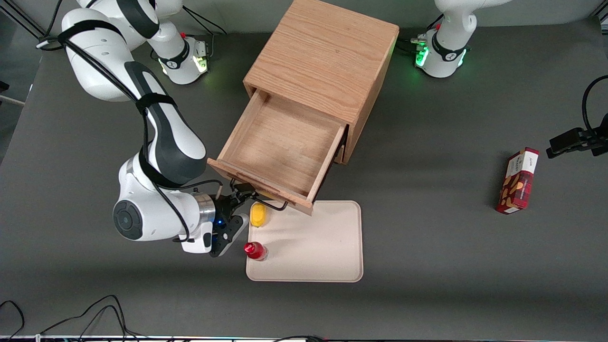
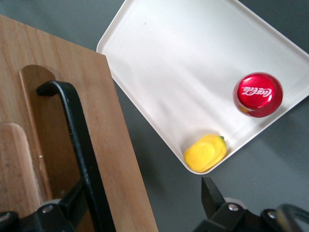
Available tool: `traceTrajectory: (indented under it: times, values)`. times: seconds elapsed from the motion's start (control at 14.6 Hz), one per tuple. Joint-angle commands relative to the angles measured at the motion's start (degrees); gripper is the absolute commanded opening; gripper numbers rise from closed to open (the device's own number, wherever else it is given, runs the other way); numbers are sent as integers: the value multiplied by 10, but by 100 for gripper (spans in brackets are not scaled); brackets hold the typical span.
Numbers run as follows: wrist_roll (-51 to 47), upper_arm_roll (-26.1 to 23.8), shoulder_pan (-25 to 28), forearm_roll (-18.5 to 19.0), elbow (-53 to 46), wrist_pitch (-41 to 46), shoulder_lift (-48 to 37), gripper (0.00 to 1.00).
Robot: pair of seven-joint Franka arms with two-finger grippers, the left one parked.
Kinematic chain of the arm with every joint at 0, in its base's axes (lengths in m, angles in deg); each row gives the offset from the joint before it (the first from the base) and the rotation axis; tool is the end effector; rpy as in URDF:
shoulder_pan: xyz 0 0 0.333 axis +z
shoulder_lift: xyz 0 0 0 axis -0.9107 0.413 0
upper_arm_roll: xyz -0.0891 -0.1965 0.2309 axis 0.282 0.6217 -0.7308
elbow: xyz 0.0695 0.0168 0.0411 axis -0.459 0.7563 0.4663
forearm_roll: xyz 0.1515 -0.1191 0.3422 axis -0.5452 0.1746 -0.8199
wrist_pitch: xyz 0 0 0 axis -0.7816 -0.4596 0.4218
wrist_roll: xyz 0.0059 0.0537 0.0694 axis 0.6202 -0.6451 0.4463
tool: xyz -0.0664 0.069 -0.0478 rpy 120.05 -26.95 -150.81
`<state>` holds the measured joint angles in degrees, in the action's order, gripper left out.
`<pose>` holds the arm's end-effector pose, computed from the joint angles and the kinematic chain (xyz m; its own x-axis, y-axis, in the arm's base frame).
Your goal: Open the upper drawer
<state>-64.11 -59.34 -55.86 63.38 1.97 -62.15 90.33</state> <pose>0.6964 0.2849 0.3670 0.7458 0.6639 0.0556 0.6110 -0.6484 -0.4541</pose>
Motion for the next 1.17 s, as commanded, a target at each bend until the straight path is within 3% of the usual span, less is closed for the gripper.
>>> traceTrajectory:
  times: [0.0,0.27,0.55,0.76,0.96,1.1]
  values:
    - [6,11,3,10,-49,5,19,100]
    - [7,11,-12,12,-46,21,-37,100]
    - [0,54,-5,40,-36,73,-132,100]
    - [-6,69,-4,102,-35,125,-193,100]
    - [-118,70,-9,150,-10,207,-279,100]
    - [-147,100,-18,140,23,237,-335,100]
